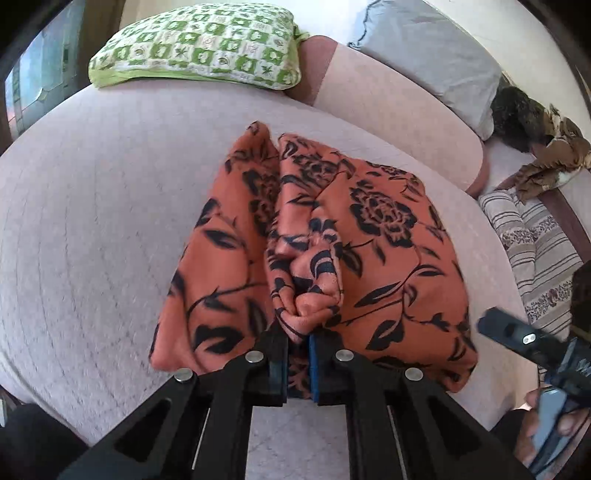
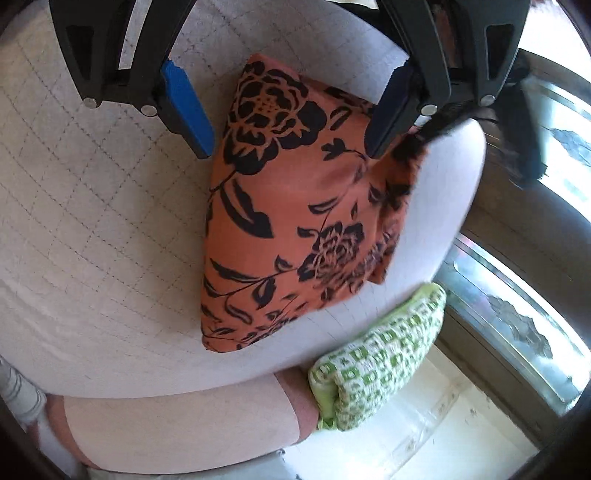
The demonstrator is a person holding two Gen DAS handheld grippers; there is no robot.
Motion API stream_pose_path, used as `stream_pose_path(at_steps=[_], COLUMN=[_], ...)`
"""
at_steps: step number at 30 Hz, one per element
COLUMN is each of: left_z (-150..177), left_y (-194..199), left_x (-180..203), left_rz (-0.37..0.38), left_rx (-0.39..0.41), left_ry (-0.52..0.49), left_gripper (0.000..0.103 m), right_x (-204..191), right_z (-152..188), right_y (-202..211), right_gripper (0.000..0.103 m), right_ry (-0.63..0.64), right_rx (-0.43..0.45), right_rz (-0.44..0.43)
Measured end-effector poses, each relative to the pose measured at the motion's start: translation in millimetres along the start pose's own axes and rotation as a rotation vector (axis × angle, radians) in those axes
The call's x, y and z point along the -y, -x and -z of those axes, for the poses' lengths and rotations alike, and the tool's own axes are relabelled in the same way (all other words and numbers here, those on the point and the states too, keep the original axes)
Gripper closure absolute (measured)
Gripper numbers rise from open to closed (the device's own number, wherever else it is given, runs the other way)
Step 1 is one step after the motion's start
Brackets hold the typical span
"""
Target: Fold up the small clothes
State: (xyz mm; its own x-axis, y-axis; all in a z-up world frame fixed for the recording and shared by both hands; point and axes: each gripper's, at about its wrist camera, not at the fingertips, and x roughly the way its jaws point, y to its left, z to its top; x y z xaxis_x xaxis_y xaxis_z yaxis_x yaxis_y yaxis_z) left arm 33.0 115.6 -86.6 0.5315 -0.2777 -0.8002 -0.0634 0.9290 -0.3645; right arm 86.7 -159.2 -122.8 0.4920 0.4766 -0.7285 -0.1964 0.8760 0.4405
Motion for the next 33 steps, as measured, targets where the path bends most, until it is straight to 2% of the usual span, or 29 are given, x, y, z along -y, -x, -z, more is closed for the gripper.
stream_pose_path(at_steps=[2,3,5,6,8,9,10,12,13,14,17,20,22,24,25,27,28,29,30,32,33], left_z=[-10.0,-17.4,-24.2,-22.3,-13.2,-4.4,-2.5,5.8,13.6,18.3,17.2,16.5,20.9,22.2,23.8,18.0,20.8,20.8,17.7,12.1,7.4], left_y=[8.7,22.2,78.6,99.0,111.2,96.6,73.8,18.2,-3.6,-6.2,12.7,42.8,64.5,71.5,65.5,18.7,5.4,15.2,25.0,45.0,52.8], left_x=[7.8,19.3,53.9,64.7,69.1,58.1,45.0,2.8,-13.8,-19.8,-11.6,-8.3,11.0,24.7,20.3,-29.6,-50.6,-49.5,-45.5,-43.6,-43.7], left_rz=[0.000,-0.010,-0.037,-0.052,-0.110,-0.171,-0.195,-0.183,-0.158,-0.135,-0.140,-0.176,-0.237,-0.335,-0.372,-0.333,-0.310,-0.297,-0.250,-0.105,-0.056], left_rx=[0.023,0.079,0.282,0.354,0.409,0.384,0.315,0.076,-0.016,-0.008,0.064,0.151,0.270,0.375,0.361,0.100,0.041,0.084,0.103,0.150,0.167], left_ry=[-0.023,-0.066,-0.232,-0.292,-0.353,-0.352,-0.316,-0.188,-0.131,-0.109,-0.125,-0.188,-0.283,-0.378,-0.376,-0.189,-0.126,-0.147,-0.145,-0.102,-0.069], left_gripper=[0.095,0.095,0.095,0.095,0.095,0.095,0.095,0.095,0.095,0.095,0.095,0.096,0.098,0.101,0.101,0.102,0.100,0.100,0.100,0.100,0.093], right_x=[0.9,1.6,1.7,1.3,-0.4,-1.7,-3.5,-8.9,-13.0,-16.1,-23.1,-21.2,-21.6,-23.4,-24.0,-26.9,-27.7,-29.2,-30.1,-30.5,-30.4], right_z=[-4.3,-6.9,-10.5,-11.9,-13.5,-15.1,-15.3,-12.8,-10.8,-9.0,-6.0,-13.1,-17.3,-19.4,-19.1,-17.7,-16.9,-16.3,-16.8,-16.5,-17.6], right_y=[-4.9,-6.3,-7.4,-7.4,-6.9,-7.9,-9.6,-15.8,-21.0,-24.5,-29.6,-28.4,-25.9,-26.5,-29.3,-35.3,-37.7,-39.7,-41.0,-41.3,-42.3], right_gripper=[0.017,0.017,0.017,0.017,0.017,0.017,0.017,0.017,0.017,0.017,0.017,0.017,0.017,0.017,0.017,0.017,0.017,0.017,0.017,0.017,0.017], right_ry=[-0.009,-0.017,-0.022,-0.023,-0.026,-0.024,-0.019,0.007,0.024,0.038,0.077,0.055,0.041,0.052,0.059,0.066,0.071,0.076,0.080,0.089,0.086], right_rx=[0.002,0.005,0.010,0.014,0.024,0.024,0.018,-0.004,-0.025,-0.041,-0.066,-0.048,-0.032,-0.032,-0.042,-0.062,-0.068,-0.074,-0.076,-0.076,-0.076], right_rz=[0.005,0.008,0.006,0.007,-0.001,0.001,0.007,0.007,0.015,0.022,0.021,0.029,0.023,0.026,0.033,0.043,0.042,0.046,0.049,0.046,0.048])
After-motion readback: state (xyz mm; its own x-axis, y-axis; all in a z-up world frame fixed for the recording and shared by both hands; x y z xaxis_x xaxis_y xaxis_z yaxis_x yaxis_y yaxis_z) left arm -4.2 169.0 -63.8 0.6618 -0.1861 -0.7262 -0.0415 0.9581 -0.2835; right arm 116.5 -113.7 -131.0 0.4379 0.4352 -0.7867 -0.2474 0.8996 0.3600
